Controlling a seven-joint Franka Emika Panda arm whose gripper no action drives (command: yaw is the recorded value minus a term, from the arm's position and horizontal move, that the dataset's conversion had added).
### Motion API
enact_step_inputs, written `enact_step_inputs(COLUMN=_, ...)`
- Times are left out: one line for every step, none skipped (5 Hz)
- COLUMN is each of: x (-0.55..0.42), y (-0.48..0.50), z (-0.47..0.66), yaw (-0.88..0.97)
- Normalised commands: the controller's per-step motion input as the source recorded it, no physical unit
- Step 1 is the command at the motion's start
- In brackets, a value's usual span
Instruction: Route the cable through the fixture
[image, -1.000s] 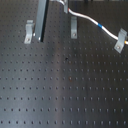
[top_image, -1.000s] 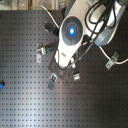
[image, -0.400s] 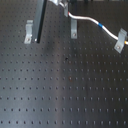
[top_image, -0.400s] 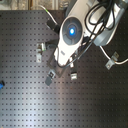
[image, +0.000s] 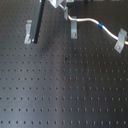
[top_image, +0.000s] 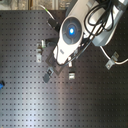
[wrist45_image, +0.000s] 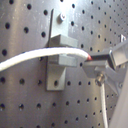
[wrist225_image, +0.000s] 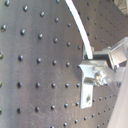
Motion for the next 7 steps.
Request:
enact_step_inputs(x=-0.059, y=0.060, z=0.46, yaw=0.00)
enact_step_inputs(x=-0.001, y=0.002, z=0.04, yaw=0.00)
enact_step_inputs(x=0.002, y=0.001, z=0.07, yaw=0.00)
enact_step_inputs(x=0.002, y=0.001, z=0.08, yaw=0.00)
enact_step_inputs(x=-0.038, y=-0.080, z=0.12, yaw=-0.04)
enact_step_inputs(x=-0.060, y=-0.087, z=0.11, yaw=0.00)
enact_step_inputs(x=-0.137, y=-0.159, z=0.01, yaw=-0.31)
